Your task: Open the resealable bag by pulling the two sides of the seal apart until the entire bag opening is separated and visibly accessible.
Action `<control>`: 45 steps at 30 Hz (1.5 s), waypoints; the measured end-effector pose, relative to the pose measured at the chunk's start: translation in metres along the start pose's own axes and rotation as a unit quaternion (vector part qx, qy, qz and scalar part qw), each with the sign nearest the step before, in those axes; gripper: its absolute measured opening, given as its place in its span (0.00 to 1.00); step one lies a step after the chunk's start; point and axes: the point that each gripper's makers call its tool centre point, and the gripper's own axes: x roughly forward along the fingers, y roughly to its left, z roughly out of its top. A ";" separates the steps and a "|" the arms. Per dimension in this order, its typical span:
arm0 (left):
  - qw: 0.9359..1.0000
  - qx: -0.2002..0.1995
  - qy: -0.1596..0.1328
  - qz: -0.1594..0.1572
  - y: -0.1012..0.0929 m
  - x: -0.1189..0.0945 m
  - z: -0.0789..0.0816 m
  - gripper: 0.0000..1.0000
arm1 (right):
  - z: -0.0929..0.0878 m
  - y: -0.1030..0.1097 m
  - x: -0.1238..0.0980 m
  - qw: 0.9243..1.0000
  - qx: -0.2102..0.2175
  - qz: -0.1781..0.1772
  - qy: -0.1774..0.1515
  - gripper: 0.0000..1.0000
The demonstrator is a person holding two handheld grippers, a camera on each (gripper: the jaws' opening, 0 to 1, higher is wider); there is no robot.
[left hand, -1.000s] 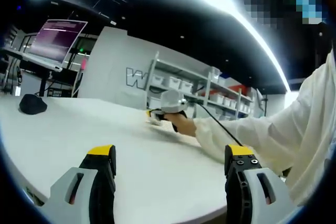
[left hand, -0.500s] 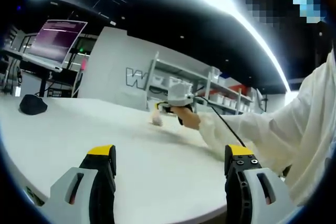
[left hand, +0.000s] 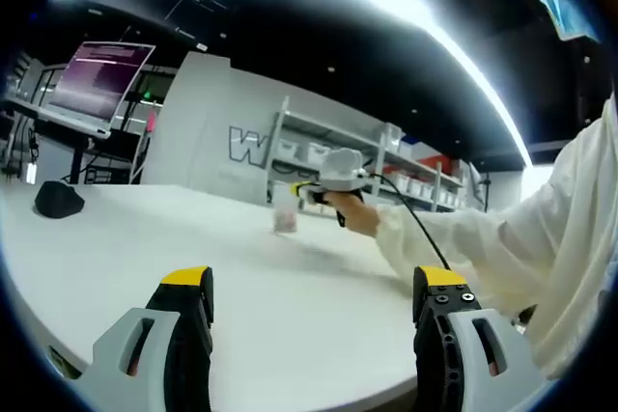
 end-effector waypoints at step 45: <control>1.000 0.018 0.000 -0.014 -0.023 -0.002 0.009 0.84 | 0.028 -0.010 -0.053 0.999 -0.018 0.037 -0.033 0.00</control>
